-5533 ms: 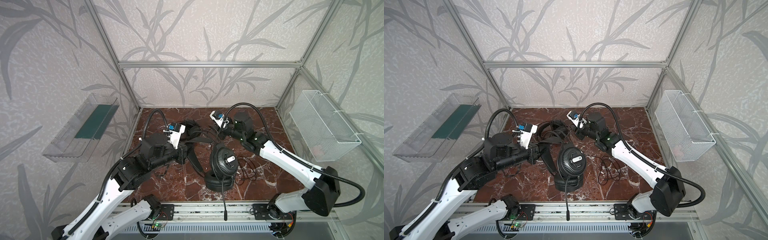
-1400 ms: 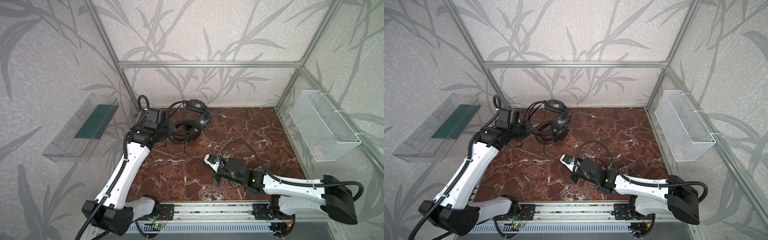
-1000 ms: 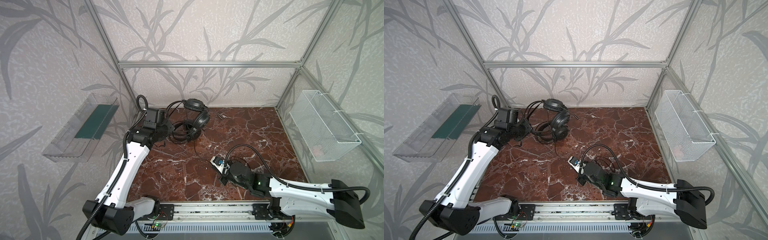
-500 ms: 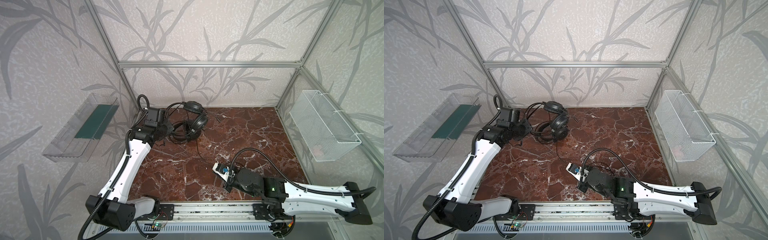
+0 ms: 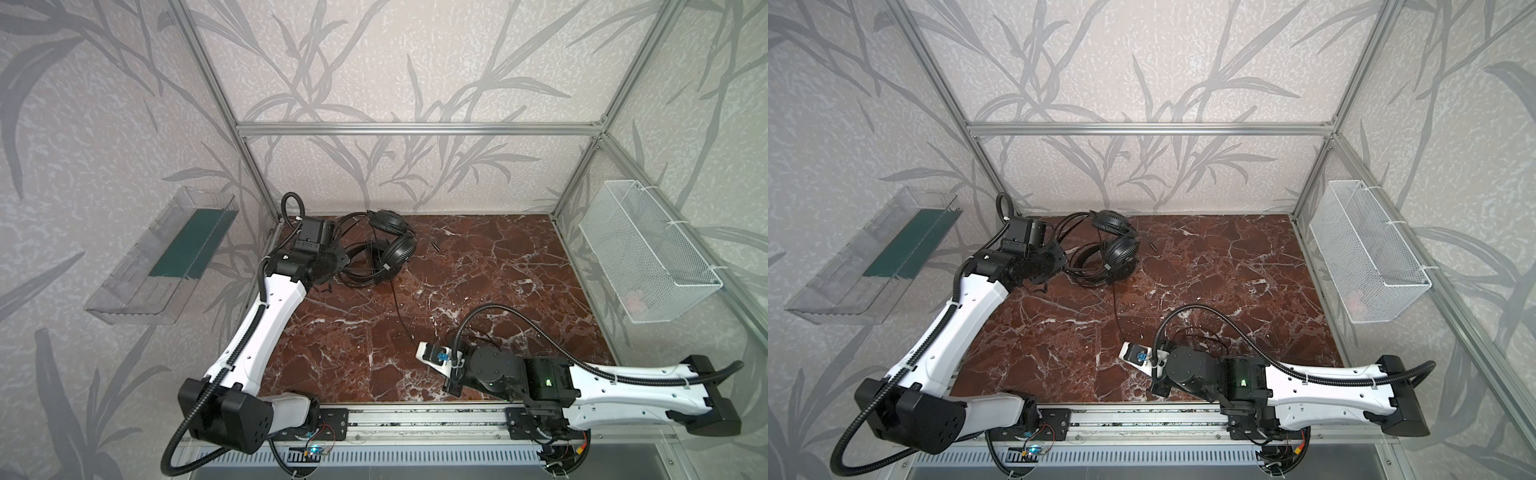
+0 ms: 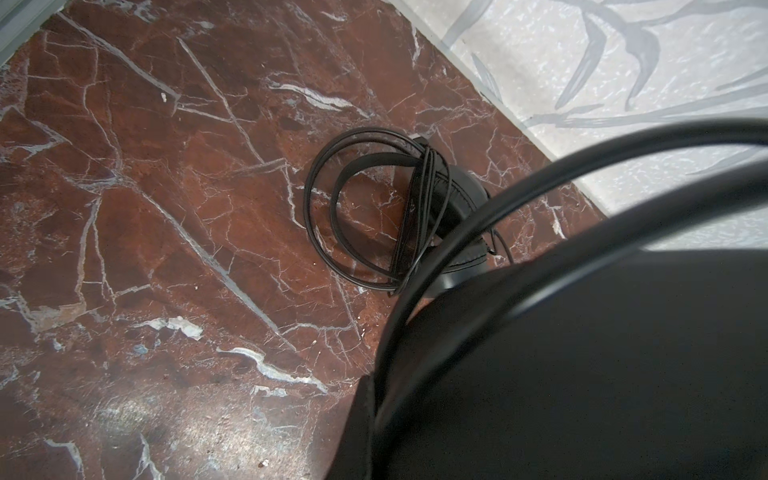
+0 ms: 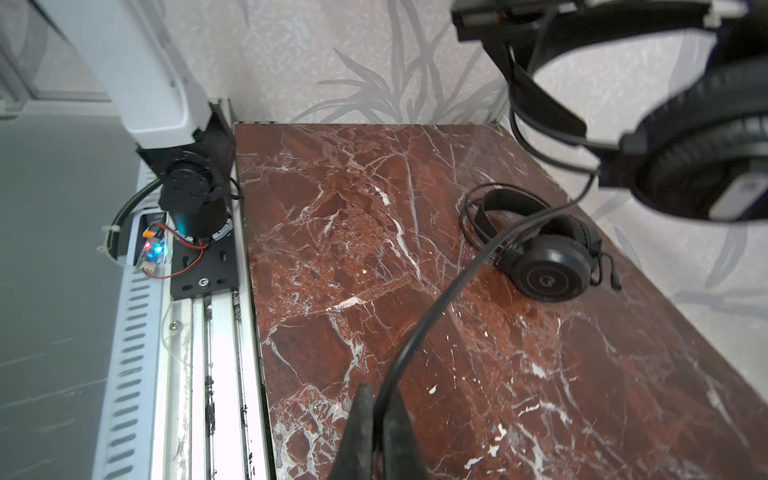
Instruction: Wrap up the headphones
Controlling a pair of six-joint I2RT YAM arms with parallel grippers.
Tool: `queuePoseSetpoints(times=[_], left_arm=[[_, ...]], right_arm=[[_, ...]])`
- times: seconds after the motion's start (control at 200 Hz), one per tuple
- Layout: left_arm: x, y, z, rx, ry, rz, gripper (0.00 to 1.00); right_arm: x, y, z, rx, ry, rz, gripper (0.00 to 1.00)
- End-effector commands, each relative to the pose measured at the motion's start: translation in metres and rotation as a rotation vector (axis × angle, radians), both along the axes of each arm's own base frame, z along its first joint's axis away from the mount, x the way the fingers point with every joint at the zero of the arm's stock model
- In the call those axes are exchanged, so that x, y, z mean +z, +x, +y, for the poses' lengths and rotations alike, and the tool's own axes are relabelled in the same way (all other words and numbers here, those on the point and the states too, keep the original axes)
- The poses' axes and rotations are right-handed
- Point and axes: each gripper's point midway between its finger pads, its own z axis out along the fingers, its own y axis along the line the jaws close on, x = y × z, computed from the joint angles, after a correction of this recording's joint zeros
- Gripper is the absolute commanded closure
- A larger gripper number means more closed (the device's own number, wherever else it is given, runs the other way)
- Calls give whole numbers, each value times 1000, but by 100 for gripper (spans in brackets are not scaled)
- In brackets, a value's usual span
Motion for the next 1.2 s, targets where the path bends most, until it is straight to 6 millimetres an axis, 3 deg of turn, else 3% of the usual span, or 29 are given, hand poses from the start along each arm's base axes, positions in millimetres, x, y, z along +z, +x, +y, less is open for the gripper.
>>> queuePoseSetpoints(times=[0.0, 0.165, 0.3, 0.575, 0.76, 0.925, 1.199], left_arm=[[5, 10, 5, 33, 2, -49, 100], [-14, 4, 5, 10, 40, 2, 100], [-29, -5, -4, -39, 46, 44, 100], [-36, -20, -18, -128, 98, 72, 100], [-44, -28, -27, -190, 91, 91, 100], [-54, -35, -33, -234, 86, 112, 100], [-60, -47, -42, -305, 96, 122, 100]], right_arm=[[40, -23, 14, 101, -6, -124, 100], [84, -22, 13, 115, 17, -254, 100], [107, -11, 14, 86, 20, -395, 100], [110, 42, 34, -75, -157, -587, 100], [132, 80, 42, -192, -195, -690, 100], [148, 112, 48, -266, -217, -733, 100], [148, 173, 46, -401, -263, -741, 100]])
